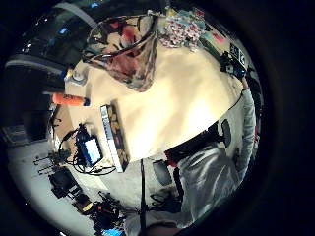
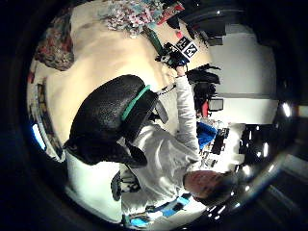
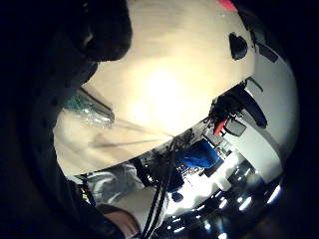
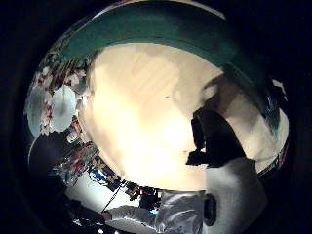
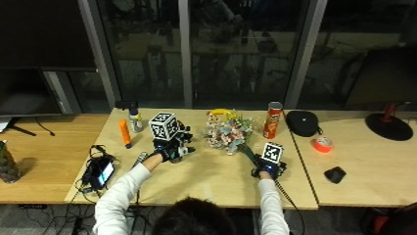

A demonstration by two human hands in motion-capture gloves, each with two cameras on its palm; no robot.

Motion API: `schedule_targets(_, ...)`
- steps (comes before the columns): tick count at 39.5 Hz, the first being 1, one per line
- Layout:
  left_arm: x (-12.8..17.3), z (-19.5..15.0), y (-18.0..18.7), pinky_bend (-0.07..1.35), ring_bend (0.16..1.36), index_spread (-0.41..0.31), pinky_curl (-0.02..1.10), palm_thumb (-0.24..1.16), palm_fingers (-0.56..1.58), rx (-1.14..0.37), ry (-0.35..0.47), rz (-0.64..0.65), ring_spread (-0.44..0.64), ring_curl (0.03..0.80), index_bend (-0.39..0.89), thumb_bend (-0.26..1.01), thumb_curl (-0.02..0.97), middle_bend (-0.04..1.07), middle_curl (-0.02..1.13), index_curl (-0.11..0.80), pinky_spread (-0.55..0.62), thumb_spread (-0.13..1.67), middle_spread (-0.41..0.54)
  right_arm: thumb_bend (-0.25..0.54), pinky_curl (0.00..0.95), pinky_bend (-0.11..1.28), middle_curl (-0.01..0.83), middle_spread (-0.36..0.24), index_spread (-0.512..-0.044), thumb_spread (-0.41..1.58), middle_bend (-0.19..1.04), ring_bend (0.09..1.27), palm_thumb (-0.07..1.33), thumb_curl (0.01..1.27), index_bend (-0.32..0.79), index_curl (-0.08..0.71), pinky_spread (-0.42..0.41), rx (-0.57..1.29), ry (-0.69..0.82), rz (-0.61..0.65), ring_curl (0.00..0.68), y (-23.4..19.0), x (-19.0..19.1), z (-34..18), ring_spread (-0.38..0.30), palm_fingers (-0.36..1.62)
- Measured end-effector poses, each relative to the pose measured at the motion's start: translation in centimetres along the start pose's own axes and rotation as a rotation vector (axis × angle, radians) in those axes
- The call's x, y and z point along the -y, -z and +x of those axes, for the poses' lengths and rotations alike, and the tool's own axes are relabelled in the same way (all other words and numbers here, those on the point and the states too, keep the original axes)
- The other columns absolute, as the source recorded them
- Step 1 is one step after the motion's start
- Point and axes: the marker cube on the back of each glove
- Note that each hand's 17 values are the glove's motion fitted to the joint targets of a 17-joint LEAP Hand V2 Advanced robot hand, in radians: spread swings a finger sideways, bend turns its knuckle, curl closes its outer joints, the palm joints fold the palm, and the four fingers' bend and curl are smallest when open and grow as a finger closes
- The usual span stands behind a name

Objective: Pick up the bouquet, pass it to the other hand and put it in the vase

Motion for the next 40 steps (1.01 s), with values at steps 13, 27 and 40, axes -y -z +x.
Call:
schedule_targets(13, -0.5, 0.6, 0.0, 0.36, 0.54, -0.005, 0.32, 0.17, -0.09, 0.009, -0.011, 0.001, 0.52, 0.232, 0.11, -0.02, 0.278, 0.19, 0.27, 0.171, 0.47, 1.09, 0.435, -0.007, 0.327, 0.66, 0.406, -0.046, -0.216, 1.01, 0.23, 0.69, 0.88, 0.44, 0.16, 0.179, 0.021, -0.024, -0.091, -0.043, 0.375, 0.2, -0.6, -0.6, -0.136, 0.72)
schedule_targets(27, -1.0, 0.0, 0.6, 0.35, 0.53, 0.001, 0.32, 0.17, -0.08, 0.004, 0.015, 0.002, 0.52, 0.234, 0.11, -0.02, 0.279, 0.19, 0.28, 0.173, 0.47, 1.09, 0.427, -0.005, 0.358, 0.62, 0.479, -0.14, -0.244, 0.88, 0.28, 0.65, 1.03, 0.51, 0.16, 0.283, -0.289, -0.014, -0.003, -0.092, 0.426, -0.2, -0.5, -1.4, -0.21, 1.14)
schedule_targets(40, -0.5, 0.3, 0.3, 0.34, 0.52, 0.011, 0.32, 0.17, -0.07, -0.008, 0.009, 0.001, 0.52, 0.234, 0.12, -0.02, 0.277, 0.2, 0.29, 0.177, 0.47, 1.09, 0.422, -0.049, 0.423, 0.67, 0.626, -0.184, -0.249, 0.97, 0.66, 0.9, 0.95, 0.48, 0.29, 0.348, -0.276, 0.118, -0.004, 0.328, 0.526, -1.0, 0.6, -1.4, -0.21, 1.53)
